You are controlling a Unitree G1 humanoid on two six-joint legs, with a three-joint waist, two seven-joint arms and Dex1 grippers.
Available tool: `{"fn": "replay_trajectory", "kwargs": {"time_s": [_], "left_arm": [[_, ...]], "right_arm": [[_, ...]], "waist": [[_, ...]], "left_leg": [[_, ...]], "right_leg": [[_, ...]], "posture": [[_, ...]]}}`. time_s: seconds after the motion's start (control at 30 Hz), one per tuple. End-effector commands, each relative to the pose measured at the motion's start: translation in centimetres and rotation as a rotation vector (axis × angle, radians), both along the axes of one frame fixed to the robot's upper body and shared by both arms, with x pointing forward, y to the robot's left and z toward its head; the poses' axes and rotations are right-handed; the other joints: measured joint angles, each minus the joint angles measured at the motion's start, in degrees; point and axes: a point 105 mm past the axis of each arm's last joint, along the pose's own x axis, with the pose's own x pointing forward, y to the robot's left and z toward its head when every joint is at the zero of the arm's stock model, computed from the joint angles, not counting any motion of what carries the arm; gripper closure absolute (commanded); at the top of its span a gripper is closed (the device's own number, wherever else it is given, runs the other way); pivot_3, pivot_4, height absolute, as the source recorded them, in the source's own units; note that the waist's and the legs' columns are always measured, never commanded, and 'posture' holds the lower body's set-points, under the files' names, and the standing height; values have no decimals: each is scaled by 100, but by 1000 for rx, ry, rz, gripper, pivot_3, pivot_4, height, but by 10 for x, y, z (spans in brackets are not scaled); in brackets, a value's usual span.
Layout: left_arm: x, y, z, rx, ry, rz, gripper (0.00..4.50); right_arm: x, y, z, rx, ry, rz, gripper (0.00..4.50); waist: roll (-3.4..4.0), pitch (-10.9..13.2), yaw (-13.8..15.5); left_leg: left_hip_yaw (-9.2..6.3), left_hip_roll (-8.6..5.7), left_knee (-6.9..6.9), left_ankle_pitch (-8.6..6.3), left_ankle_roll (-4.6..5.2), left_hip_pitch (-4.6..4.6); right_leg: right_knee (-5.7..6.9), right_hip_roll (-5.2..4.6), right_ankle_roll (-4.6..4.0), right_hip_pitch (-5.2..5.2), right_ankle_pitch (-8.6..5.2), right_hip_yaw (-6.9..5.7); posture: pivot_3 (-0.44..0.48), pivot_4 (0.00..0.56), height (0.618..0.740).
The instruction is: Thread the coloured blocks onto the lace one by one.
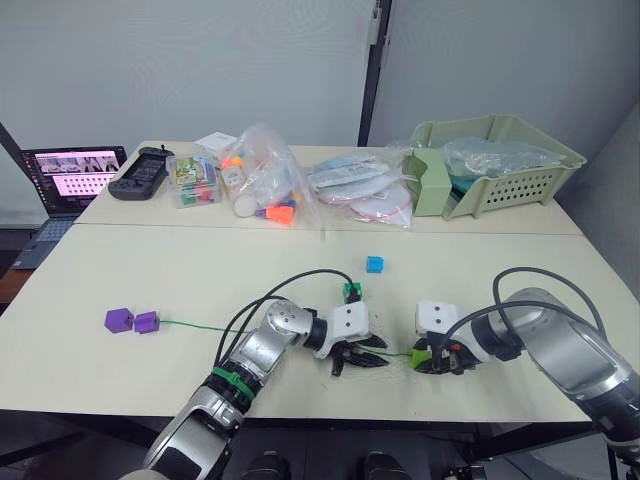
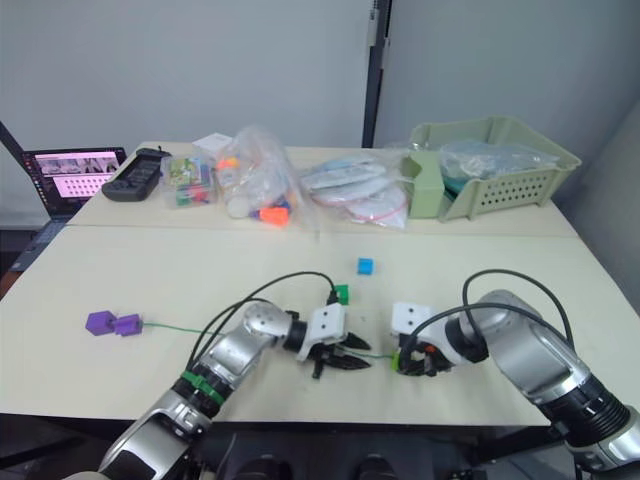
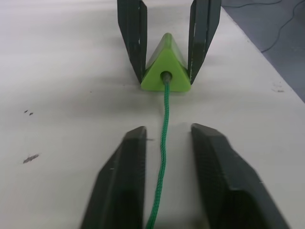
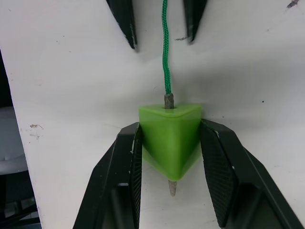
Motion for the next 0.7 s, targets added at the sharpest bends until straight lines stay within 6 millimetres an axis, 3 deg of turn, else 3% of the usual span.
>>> {"fn": "replay_trajectory", "kwargs": {"time_s": [0.03, 0.7], "left_arm": [[0, -5, 7, -19, -26, -17, 4408], [0, -22, 16, -85, 3, -13, 4500]], "right_arm": [[-7, 6, -8, 14, 34, 19, 3240], [-8, 5, -9, 13, 34, 19, 3240]], "waist": [[0, 0, -1], [0, 0, 2]], "left_leg": [[0, 0, 0, 0, 0, 0], [0, -1, 0, 0, 0, 0]], "right_leg": [[0, 0, 0, 0, 0, 0], [0, 0, 0, 0, 0, 0]], "posture": [[0, 150, 734], [0, 150, 734]]}}
